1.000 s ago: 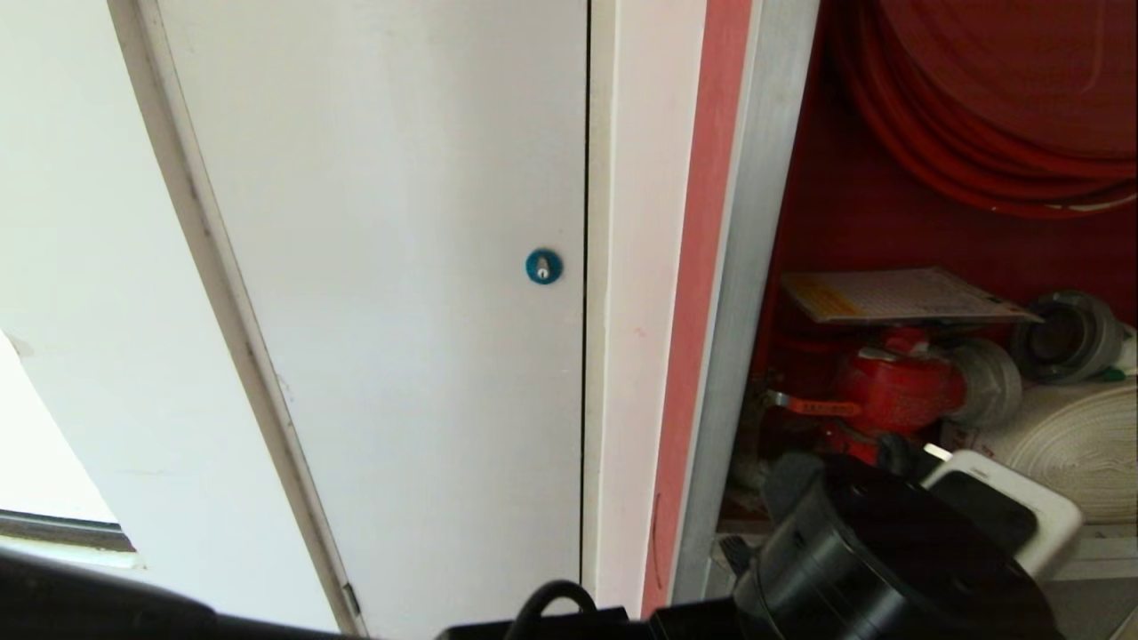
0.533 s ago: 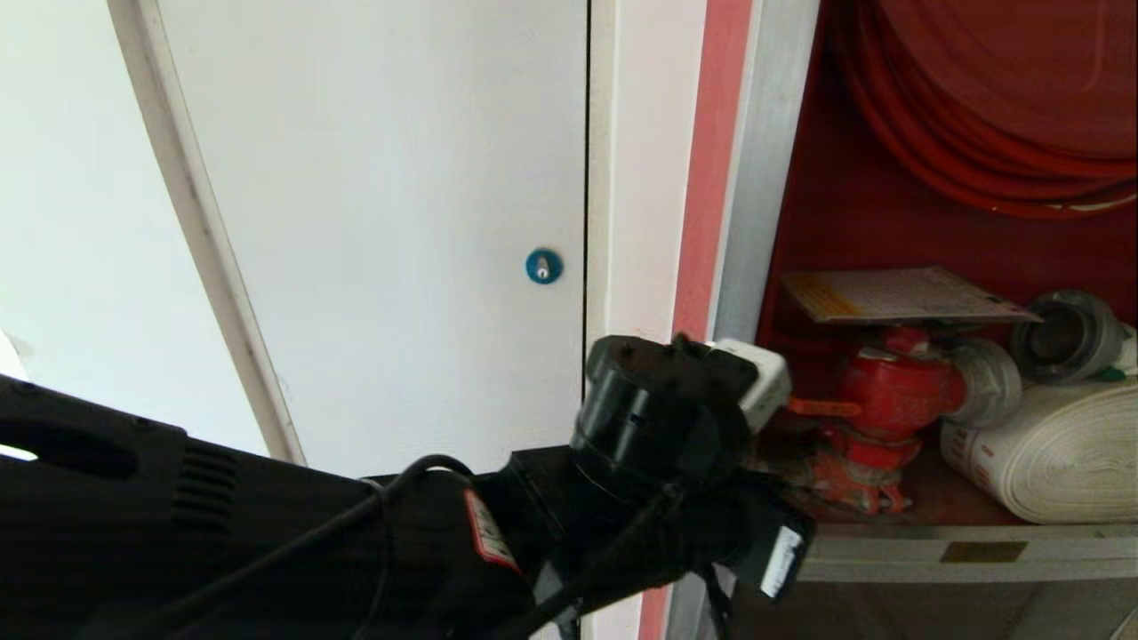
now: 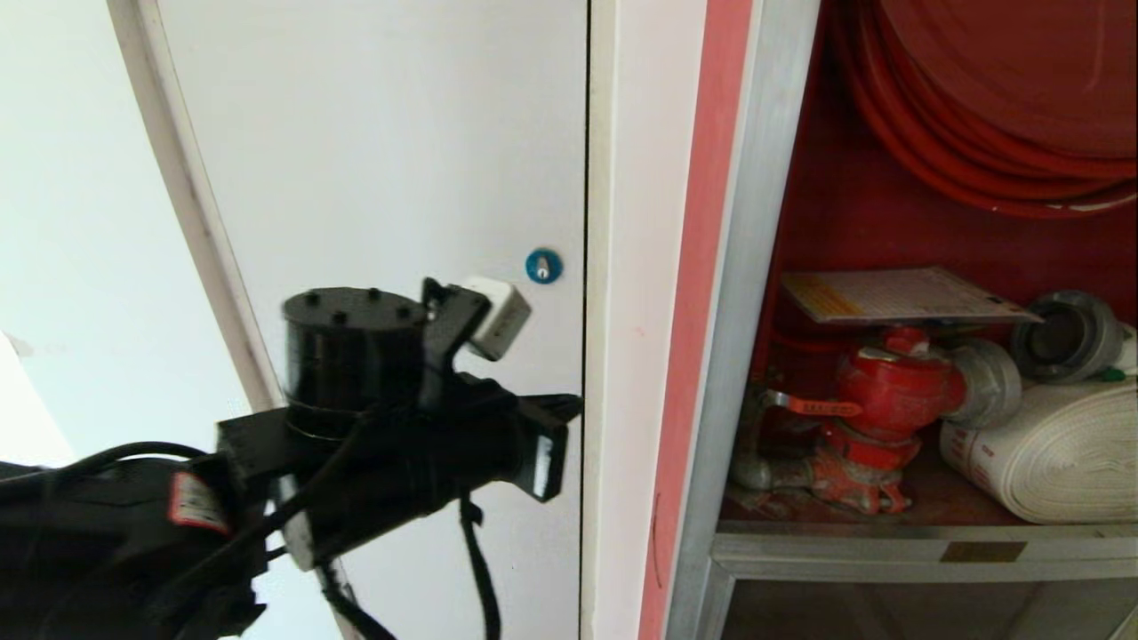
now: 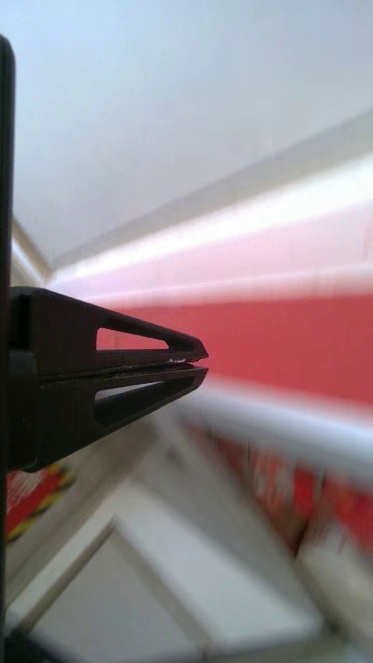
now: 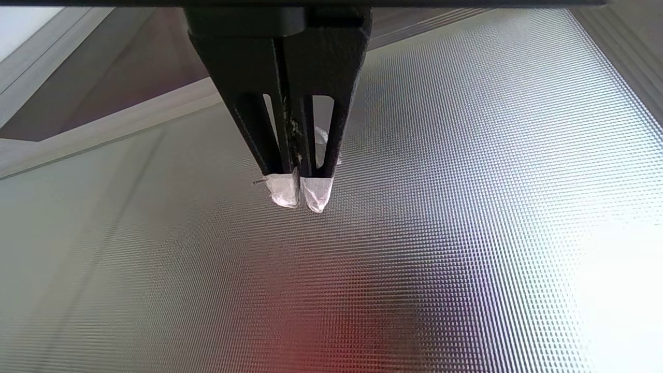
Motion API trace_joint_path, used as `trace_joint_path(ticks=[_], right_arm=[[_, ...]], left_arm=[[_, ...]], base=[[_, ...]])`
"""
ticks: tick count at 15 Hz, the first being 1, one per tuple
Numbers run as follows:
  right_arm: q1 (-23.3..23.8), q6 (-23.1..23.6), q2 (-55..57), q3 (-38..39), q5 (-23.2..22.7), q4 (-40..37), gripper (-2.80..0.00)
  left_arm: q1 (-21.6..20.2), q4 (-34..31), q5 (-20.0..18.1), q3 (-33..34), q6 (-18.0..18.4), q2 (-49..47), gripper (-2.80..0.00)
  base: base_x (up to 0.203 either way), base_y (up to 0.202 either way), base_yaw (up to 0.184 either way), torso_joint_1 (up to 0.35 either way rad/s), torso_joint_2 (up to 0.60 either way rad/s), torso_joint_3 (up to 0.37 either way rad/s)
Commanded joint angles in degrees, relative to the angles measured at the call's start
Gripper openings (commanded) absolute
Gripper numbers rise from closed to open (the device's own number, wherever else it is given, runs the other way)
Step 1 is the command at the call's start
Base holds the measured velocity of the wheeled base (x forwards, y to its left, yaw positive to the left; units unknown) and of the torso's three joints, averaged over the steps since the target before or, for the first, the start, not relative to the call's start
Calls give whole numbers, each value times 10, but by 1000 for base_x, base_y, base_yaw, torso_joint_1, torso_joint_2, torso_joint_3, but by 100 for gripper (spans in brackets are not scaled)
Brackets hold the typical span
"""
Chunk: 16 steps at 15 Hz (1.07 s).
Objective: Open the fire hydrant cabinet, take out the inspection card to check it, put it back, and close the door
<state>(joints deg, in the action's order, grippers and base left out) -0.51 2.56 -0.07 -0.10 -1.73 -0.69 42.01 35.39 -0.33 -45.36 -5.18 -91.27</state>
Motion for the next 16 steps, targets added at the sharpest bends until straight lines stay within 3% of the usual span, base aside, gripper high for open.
trace_joint_path(ticks=[1,6,10,12,15,16], right_arm=[[0,0,1,0,0,0,-280],[0,0,1,0,0,0,-280],[0,0,1,0,0,0,-280],[0,0,1,0,0,0,-280],[0,1,1,0,0,0,-280],[0,0,1,0,0,0,-280]], left_arm=[[-64,4,0,53,9,105,-280],[-186,4,5,150,56,306,-280],[-283,-14,9,206,73,494,-280],[-325,-76,23,210,76,591,-280],[-353,-202,48,191,86,718,-280],[-373,-250,70,178,95,748,-280]], base=[[0,0,0,0,0,0],[0,0,0,0,0,0],[0,0,0,0,0,0],[0,0,0,0,0,0],[0,0,0,0,0,0],[0,0,0,0,0,0]])
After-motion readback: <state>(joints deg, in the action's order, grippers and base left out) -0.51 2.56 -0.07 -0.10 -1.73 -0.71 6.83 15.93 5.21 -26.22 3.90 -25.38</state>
